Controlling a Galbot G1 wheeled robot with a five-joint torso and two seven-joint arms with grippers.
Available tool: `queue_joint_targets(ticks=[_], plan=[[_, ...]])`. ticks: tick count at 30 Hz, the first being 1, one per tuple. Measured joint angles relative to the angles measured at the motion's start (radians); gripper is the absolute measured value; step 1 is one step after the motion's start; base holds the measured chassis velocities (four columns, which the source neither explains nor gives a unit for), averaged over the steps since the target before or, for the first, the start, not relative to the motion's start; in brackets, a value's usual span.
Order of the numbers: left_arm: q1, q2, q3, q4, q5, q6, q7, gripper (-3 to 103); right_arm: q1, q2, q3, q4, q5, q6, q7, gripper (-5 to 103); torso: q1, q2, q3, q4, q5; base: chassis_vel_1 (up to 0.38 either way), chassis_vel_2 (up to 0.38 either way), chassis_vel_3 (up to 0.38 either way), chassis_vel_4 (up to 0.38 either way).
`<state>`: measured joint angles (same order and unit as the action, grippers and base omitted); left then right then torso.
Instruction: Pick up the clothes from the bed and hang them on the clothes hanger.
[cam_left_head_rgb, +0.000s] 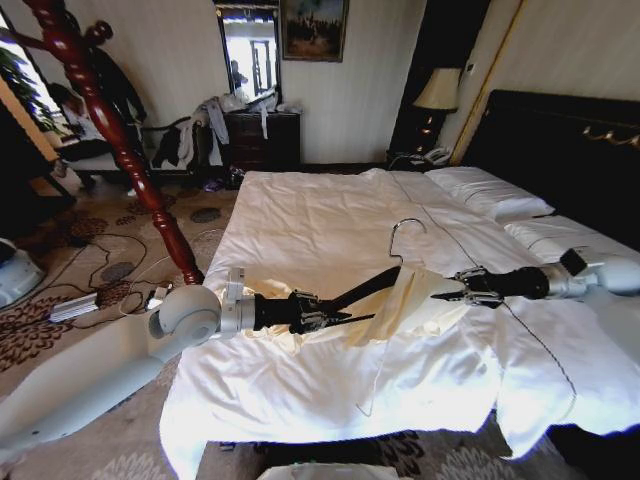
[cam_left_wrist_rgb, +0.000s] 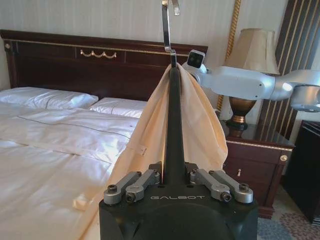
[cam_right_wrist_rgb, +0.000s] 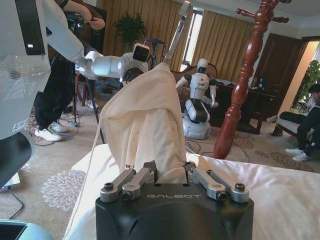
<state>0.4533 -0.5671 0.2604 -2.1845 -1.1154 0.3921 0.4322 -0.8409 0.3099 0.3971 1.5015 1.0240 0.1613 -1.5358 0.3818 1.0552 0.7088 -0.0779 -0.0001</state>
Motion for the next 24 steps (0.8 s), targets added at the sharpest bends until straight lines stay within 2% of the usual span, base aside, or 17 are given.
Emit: queue_joint_targets(ticks=[7,8,10,13,15,19,20,22,23,24], plan=[[-0.002,-0.005,-0.003,0.014,0.018,-0.016,-0.029,19,-0.007,0.005,0.003,0.005,0.001,0.000,0.000,23,0.000,0.000,0.000,0.0000,0.0000,0.000,0.000,0.000,0.000],[-0.002,-0.008,-0.005,0.018,0.024,-0.021,-0.036,16,-0.008,0.005,0.004,0.008,0.001,0.000,0.001,23,0.000,0.000,0.000,0.0000,0.0000,0.000,0.000,0.000,0.000],[-0.002,-0.011,-0.010,0.024,0.029,-0.025,-0.047,19,-0.010,0.005,0.006,0.013,0.003,0.000,0.000,23,0.000,0.000,0.000,-0.0001,0.0000,0.000,0.000,0.000,0.000],[-0.001,-0.013,-0.025,0.033,0.032,-0.030,-0.063,35,-0.016,0.006,0.008,0.015,0.004,0.001,-0.002,22,0.000,0.000,0.000,0.0000,0.0000,0.000,0.000,0.000,0.000],[-0.001,-0.012,-0.026,0.034,0.032,-0.031,-0.065,35,-0.016,0.007,0.008,0.015,0.003,0.001,-0.002,21,0.000,0.000,0.000,0.0000,-0.0001,0.000,0.000,0.000,0.000],[-0.001,-0.005,-0.034,0.032,0.033,-0.034,-0.070,57,-0.020,0.017,0.009,0.012,-0.002,0.003,-0.003,21,0.000,0.000,0.000,0.0000,0.0000,0.000,0.000,0.000,0.000],[-0.001,-0.005,-0.034,0.032,0.033,-0.034,-0.070,57,-0.020,0.017,0.009,0.012,-0.002,0.003,-0.003,21,0.000,0.000,0.000,0.0000,0.0000,0.000,0.000,0.000,0.000],[0.000,-0.002,-0.035,0.032,0.033,-0.034,-0.071,68,-0.021,0.019,0.009,0.011,-0.004,0.003,-0.003,21,0.000,0.000,0.000,0.0000,0.0000,0.000,0.000,0.000,0.000],[0.000,-0.002,-0.035,0.032,0.033,-0.034,-0.071,68,-0.021,0.019,0.009,0.010,-0.004,0.003,-0.004,21,0.000,0.000,0.000,0.0000,0.0000,0.000,0.000,0.000,0.000],[0.000,-0.002,-0.035,0.032,0.033,-0.035,-0.071,73,-0.020,0.019,0.009,0.010,-0.003,0.003,-0.004,21,0.000,0.000,0.000,0.0000,0.0000,0.000,0.000,0.000,0.000]])
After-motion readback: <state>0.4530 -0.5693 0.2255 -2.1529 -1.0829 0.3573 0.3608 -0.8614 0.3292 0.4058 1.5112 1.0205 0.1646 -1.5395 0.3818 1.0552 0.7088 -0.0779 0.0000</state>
